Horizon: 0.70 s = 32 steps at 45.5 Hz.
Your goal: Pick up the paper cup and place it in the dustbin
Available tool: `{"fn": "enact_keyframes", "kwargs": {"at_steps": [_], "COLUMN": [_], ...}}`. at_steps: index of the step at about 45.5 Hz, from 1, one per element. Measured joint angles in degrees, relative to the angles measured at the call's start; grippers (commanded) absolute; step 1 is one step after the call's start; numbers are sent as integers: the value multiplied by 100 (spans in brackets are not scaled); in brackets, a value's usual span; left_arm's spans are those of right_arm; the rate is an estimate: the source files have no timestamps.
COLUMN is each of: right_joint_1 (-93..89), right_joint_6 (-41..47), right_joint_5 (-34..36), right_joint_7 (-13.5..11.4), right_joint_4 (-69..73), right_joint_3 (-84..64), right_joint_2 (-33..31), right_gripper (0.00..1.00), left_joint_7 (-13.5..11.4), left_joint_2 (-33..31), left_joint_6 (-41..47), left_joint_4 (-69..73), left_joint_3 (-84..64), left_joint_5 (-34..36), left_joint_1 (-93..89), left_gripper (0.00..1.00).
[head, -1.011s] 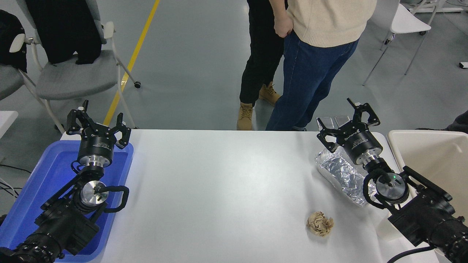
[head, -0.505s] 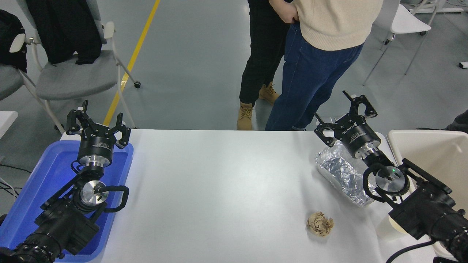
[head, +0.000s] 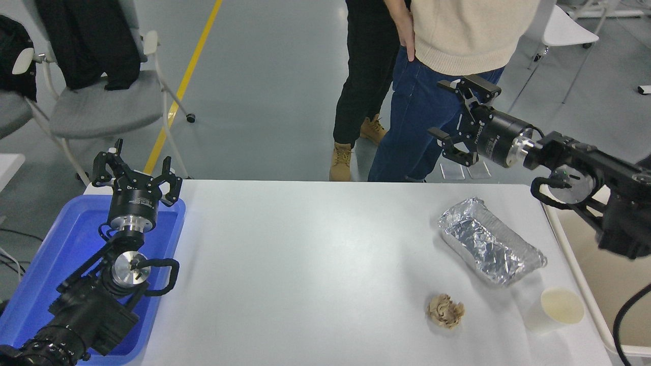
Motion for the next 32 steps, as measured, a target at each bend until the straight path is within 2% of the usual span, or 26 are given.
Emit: {"fn": "enact_keyframes", "kwargs": {"at_steps": [9, 21, 32], "right_joint_1": [1431, 3004, 4496], "right_joint_6": [25, 104, 696], "right_joint_5": [-600, -1639, -2115], "right_joint_7": [2, 15, 33], "right_joint_4": [842, 2235, 3336], "right_joint_3": [-1925, -3742, -5059], "right_joint_2": [-127, -163, -134], "right_gripper": [100, 100, 100], "left_joint_7": [1, 4, 4], "left_joint_2": [0, 0, 1], "left_joint_6": [0, 0, 0], "left_joint_4": [-2, -3, -3], "left_joint_3": [4, 10, 16], "left_joint_5": [0, 4, 5], "left_joint_1": [-1, -6, -9], "left_gripper": [99, 99, 99]}}
